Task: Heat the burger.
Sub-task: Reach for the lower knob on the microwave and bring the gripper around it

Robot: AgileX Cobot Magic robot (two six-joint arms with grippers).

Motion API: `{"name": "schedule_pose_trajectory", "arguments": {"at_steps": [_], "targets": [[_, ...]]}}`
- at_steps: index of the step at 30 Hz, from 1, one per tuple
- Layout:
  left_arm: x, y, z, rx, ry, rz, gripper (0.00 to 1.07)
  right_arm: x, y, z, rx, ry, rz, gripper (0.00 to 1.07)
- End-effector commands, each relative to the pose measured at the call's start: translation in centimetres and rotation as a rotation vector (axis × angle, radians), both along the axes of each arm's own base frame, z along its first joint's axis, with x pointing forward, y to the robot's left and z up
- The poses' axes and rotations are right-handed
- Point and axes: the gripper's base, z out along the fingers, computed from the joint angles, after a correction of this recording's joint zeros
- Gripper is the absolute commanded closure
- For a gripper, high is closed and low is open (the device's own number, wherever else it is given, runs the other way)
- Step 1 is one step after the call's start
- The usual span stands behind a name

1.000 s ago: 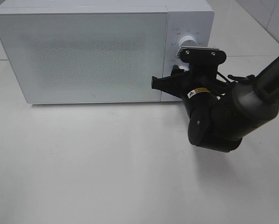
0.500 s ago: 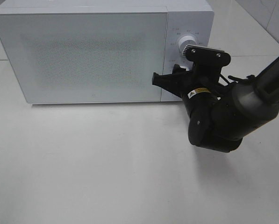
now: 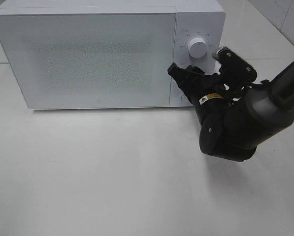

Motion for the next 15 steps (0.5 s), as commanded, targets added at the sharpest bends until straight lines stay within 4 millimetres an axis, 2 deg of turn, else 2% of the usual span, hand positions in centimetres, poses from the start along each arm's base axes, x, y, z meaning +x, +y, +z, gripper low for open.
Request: {"name": "schedule_pose_trajectory", "arguments": {"at_steps": [1, 15], "targets": [[-0.21, -0.02, 0.01, -0.005, -0.030, 0.004, 0.07, 0.34, 0.28, 0.16, 0.100, -0.008, 0.003, 0.98], [-0.21, -0.02, 0.01, -0.005, -0.030, 0.004, 0.07, 0.22, 0.43, -0.39, 0.491, 0.048, -0.064, 0.98]]}}
